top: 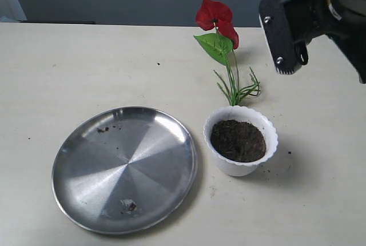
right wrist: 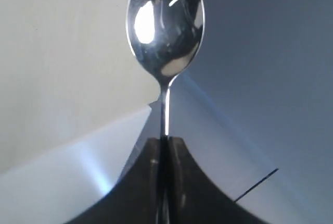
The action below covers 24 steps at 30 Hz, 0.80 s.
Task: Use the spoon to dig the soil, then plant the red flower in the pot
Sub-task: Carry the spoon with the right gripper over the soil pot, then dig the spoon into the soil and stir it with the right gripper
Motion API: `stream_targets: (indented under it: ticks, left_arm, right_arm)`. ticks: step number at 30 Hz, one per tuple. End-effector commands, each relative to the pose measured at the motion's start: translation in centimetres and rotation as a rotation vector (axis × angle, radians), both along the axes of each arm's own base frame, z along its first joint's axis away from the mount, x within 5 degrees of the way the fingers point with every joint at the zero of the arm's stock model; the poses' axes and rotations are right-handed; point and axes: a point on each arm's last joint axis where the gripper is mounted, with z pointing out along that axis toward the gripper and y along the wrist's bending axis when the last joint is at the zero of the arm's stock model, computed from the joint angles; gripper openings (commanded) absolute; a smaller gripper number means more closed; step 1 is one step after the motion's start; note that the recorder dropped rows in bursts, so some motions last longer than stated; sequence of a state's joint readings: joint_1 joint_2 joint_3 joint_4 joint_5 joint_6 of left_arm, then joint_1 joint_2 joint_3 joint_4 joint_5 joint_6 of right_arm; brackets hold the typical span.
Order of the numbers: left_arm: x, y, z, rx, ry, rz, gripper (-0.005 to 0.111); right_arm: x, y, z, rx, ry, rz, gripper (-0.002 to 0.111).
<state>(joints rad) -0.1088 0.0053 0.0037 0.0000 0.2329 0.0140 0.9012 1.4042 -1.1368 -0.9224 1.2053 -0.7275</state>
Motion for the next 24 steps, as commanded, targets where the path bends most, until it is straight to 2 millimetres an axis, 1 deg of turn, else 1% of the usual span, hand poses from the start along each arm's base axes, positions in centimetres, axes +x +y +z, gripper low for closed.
stream_targets:
  ticks: [1, 3, 5, 8, 13, 21, 24]
  left_arm:
    - [0.0, 0.0, 0.2, -0.005, -0.009, -0.004, 0.0]
    - [0.0, 0.0, 0.2, -0.005, -0.009, -0.004, 0.0]
    - [0.0, 0.0, 0.2, -0.005, -0.009, -0.004, 0.0]
    - [0.0, 0.0, 0.2, -0.005, -0.009, -0.004, 0.0]
    - [0.0, 0.0, 0.2, -0.005, -0.009, -0.004, 0.0]
    - [0.0, 0.0, 0.2, -0.005, -0.009, -0.004, 0.0]
    - [0.0, 0.0, 0.2, -0.005, -0.009, -0.004, 0.0]
  right_arm:
    - [-0.4, 2.5, -1.8, -0.168, 0.044, 0.13, -0.001]
    - [-1.3, 4.2, -2.6, -0.246, 0.074, 0.237, -0.001]
    - [-2.0, 5.6, -3.4, -0.301, 0.088, 0.304, -0.001]
    - [-2.3, 6.8, -4.7, -0.341, 0.105, 0.337, -0.001]
    - [-2.1, 7.6, -6.2, -0.386, 0.133, 0.344, -0.001]
    - [-2.1, 7.7, -6.5, -0.385, 0.147, 0.342, -0.001]
    - [-2.3, 7.6, -7.0, -0.38, 0.173, 0.337, -0.001]
